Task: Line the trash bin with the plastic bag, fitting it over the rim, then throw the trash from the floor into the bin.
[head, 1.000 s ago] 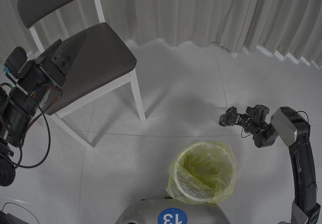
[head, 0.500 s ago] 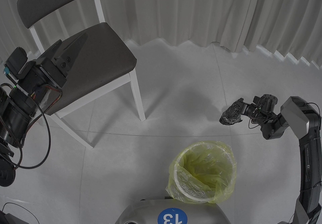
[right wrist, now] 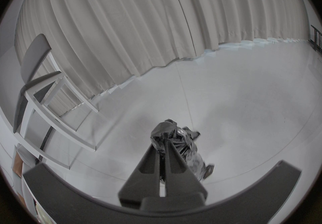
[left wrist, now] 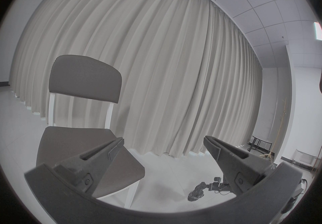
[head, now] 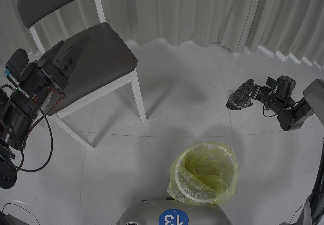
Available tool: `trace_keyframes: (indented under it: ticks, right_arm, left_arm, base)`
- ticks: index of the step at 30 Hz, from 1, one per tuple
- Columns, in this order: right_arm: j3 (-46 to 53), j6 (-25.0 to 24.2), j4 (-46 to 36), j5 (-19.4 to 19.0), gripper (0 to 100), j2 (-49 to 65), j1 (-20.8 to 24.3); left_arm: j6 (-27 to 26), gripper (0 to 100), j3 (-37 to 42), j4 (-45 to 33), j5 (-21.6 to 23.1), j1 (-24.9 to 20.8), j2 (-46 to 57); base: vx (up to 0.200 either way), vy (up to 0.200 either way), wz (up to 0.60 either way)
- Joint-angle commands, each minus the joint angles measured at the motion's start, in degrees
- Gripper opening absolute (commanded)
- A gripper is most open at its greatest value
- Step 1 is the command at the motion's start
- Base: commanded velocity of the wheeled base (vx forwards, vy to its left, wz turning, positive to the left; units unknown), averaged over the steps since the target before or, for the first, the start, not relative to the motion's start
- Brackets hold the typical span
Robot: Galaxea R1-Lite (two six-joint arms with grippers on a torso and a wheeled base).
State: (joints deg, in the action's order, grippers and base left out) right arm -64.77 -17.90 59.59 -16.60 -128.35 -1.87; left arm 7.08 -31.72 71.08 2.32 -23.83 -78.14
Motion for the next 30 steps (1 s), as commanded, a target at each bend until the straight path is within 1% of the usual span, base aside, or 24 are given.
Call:
trace_keyframes:
  ticks: [1, 3, 7, 13, 18, 22, 27, 30]
  right_arm:
    - [5.7, 0.1, 0.3, 0.0, 0, 10.5, 2.1]
    - [9.1, 0.2, 0.3, 0.0, 0, 15.2, 3.8]
    - [12.8, 1.4, 0.2, 0.0, 0, 20.2, 6.1]
    - [17.0, 3.0, 0.3, 0.0, 0, 25.3, 9.1]
    - [19.5, 3.7, 0.3, 0.0, 0, 28.2, 11.1]
    - [21.3, 4.5, 0.2, 0.0, 0, 30.1, 12.4]
    - [22.8, 5.4, 0.1, 0.0, 0, 31.5, 13.1]
    - [23.1, 5.6, 0.1, 0.0, 0, 31.7, 13.4]
  left_arm:
    - [-0.7, 100, 0.7, 1.3, 0.1, -0.4, -0.4]
    - [-1.6, 100, 1.0, 1.4, 0.0, -0.4, -0.7]
    - [-2.0, 100, 1.2, 1.5, 0.0, -0.4, -1.1]
    - [-2.8, 100, 2.0, 1.7, 0.1, -0.5, -1.1]
    - [-3.7, 100, 2.5, 3.4, 0.1, -1.0, -1.3]
    - [-4.4, 100, 3.6, 4.0, 0.2, -1.2, -1.2]
    - [-8.5, 100, 6.5, 5.3, 2.3, -1.3, -1.8]
    - [-8.8, 100, 6.6, 6.6, 2.6, -1.2, -2.6]
  base:
    - [0.0, 0.0, 0.0]
    - [0.0, 0.0, 0.0]
    - [0.0, 0.0, 0.0]
    - [0.0, 0.0, 0.0]
    - [0.0, 0.0, 0.0]
    - [-0.2, 0.0, 0.0]
    - [-0.2, 0.0, 0.0]
    - [-0.2, 0.0, 0.0]
